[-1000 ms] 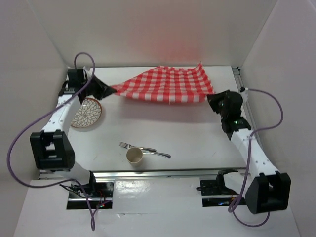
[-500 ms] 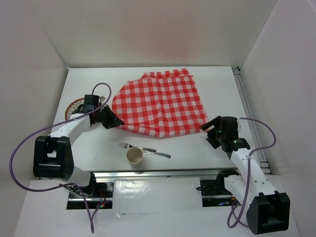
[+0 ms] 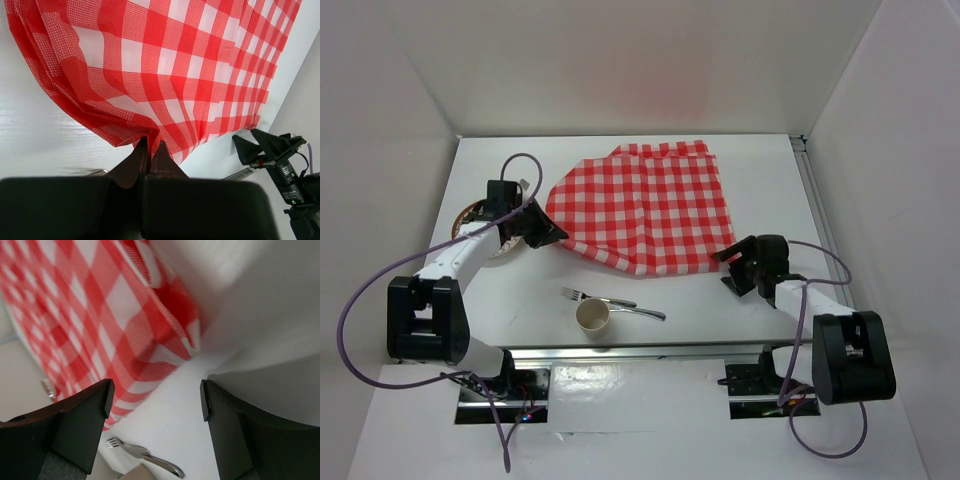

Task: Set the dinner table for one person

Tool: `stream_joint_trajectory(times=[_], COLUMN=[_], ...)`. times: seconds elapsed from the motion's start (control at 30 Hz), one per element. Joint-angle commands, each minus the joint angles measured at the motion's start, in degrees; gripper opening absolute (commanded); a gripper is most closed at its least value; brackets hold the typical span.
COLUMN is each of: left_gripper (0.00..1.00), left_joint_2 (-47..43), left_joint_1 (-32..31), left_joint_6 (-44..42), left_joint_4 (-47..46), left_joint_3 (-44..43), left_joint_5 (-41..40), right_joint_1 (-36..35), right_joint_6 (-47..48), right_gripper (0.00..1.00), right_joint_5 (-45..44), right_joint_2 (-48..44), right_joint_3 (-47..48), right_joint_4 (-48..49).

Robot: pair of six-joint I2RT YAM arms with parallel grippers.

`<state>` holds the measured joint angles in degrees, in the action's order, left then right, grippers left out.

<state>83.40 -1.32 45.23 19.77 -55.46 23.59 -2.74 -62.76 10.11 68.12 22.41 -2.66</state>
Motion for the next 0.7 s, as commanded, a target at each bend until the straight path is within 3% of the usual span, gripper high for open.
stream_joint_trajectory(times=[0.0,0.1,0.2,0.3,0.33,0.37,0.43,0.5,0.67], left_gripper=[0.00,0.00,0.00,0.00,0.00,0.00,0.00,0.00,0.00], left_joint_2=[0.5,1.6,2.2,2.2,2.2,2.2,2.2,2.2,2.7], left_joint_1=[0.0,0.0,0.0,0.0,0.0,0.0,0.0,0.6,3.7], left_joint_6=[-0.6,-0.6,-0.6,-0.6,-0.6,-1.1,-1.6,-1.6,-3.9], left_joint_4=[-0.2,-0.7,-0.7,0.4,0.4,0.4,1.1,1.8,2.6], left_joint_3=[-1.4,-1.9,-3.1,-4.4,-4.4,-4.4,-5.5,-6.1,-8.2], left_joint_5=[0.4,0.9,0.9,0.9,0.9,0.2,-0.3,-0.3,1.3], right_joint_1=[0.3,0.3,-1.2,-3.8,-5.1,-5.1,-6.6,-7.3,-8.3], right_joint_6=[-4.2,-6.1,-6.1,-5.6,-5.6,-6.7,-8.6,-10.2,-11.0], right_gripper=[0.83,0.86,0.86,0.72,0.66,0.54,0.45,0.45,0.68], right_joint_5=[-0.1,-0.1,-4.2,-8.0,-9.1,-10.4,-13.4,-16.1,-22.4], right_joint_2=[3.8,8.4,14.7,18.8,19.4,20.1,20.1,19.6,18.7], right_joint_3=[-5.6,-7.1,-4.1,0.5,2.1,2.8,3.5,4.0,9.9], right_joint_4=[10.9,20.2,20.9,19.6,19.0,17.4,16.4,13.0,2.9])
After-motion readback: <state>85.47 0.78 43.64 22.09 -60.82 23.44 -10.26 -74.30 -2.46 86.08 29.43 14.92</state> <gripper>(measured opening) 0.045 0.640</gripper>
